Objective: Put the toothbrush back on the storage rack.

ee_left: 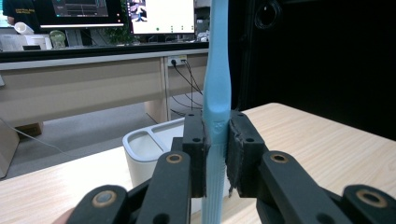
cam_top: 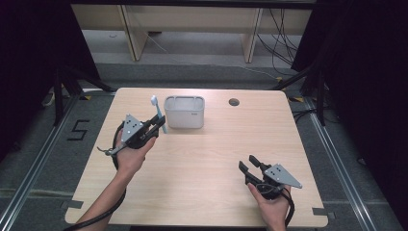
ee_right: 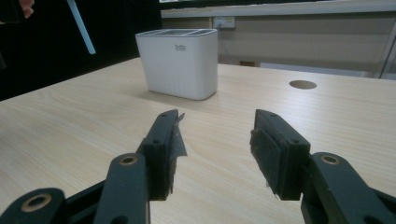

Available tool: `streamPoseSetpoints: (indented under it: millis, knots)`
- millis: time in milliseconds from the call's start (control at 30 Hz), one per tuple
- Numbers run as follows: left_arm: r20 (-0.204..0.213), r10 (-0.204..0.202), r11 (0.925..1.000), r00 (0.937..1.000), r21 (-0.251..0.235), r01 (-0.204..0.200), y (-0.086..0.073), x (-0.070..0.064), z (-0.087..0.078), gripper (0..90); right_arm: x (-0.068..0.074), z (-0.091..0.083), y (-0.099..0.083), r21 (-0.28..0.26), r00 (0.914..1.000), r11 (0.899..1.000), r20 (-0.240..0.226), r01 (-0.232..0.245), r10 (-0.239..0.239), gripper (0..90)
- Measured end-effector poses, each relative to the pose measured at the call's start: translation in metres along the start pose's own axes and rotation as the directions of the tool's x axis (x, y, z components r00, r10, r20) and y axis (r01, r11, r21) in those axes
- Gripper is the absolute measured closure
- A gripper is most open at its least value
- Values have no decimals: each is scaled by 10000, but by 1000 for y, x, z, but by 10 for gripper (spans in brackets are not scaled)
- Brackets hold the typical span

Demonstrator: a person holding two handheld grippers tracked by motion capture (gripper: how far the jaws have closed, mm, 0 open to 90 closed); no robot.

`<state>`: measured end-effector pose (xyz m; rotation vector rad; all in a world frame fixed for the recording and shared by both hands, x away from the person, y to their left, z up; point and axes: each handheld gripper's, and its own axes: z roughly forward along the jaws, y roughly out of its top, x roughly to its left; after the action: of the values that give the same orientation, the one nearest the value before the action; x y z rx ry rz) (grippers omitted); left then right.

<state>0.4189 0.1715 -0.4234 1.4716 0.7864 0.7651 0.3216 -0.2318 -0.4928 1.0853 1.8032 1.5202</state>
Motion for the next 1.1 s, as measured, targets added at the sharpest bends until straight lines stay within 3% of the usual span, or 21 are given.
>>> streamPoseSetpoints:
  millis: [33, 100, 200, 433, 467, 500, 633, 900, 1000, 1100]
  knots:
    - [1, -14, 10000, 10000, -45, 14, 1, 0, 1, 785, -1, 1, 0, -291, 9993, 9992, 237, 286, -279, 518]
    - [-43, 19, 10000, 10000, -52, -19, 2, 1, 2, 785, 2, 0, -1, 68, 9998, 9998, 105, -198, 197, 516]
    - [-89, 55, 9999, 9999, -97, -56, 5, 3, 4, 785, 0, 2, -2, -156, 9999, 9998, -59, 92, -93, 512]
    - [-320, 116, 9998, 9994, -175, -121, 12, 12, 12, 785, 2, 2, -2, -69, 9998, 9999, -119, -143, 142, 512]
    - [-365, 155, 9997, 9992, -170, -161, 13, 14, 14, 785, 0, 1, -2, -76, 9998, 9998, -57, 193, -193, 512]
    - [-394, 161, 9997, 9991, -162, -167, 14, 15, 15, 785, 0, 1, -2, -138, 9998, 9997, -10, 201, -202, 512]
    - [-479, 156, 9997, 9987, -193, -165, 18, 20, 20, 785, 1, 2, -2, -154, 9998, 9998, -158, -138, 136, 511]
    - [-578, 160, 9996, 9982, -205, -172, 24, 27, 30, 784, -1, 2, -2, -200, 9999, 9998, -116, 63, -65, 507]
    - [-627, 140, 9995, 9979, -269, -157, 27, 28, 32, 784, 0, 1, -2, 100, 10000, 9999, 12, -55, 55, 505]
    - [-663, 84, 9995, 9978, -306, -105, 29, 30, 36, 784, 0, 2, -2, -86, 9999, 9999, -85, -94, 93, 504]
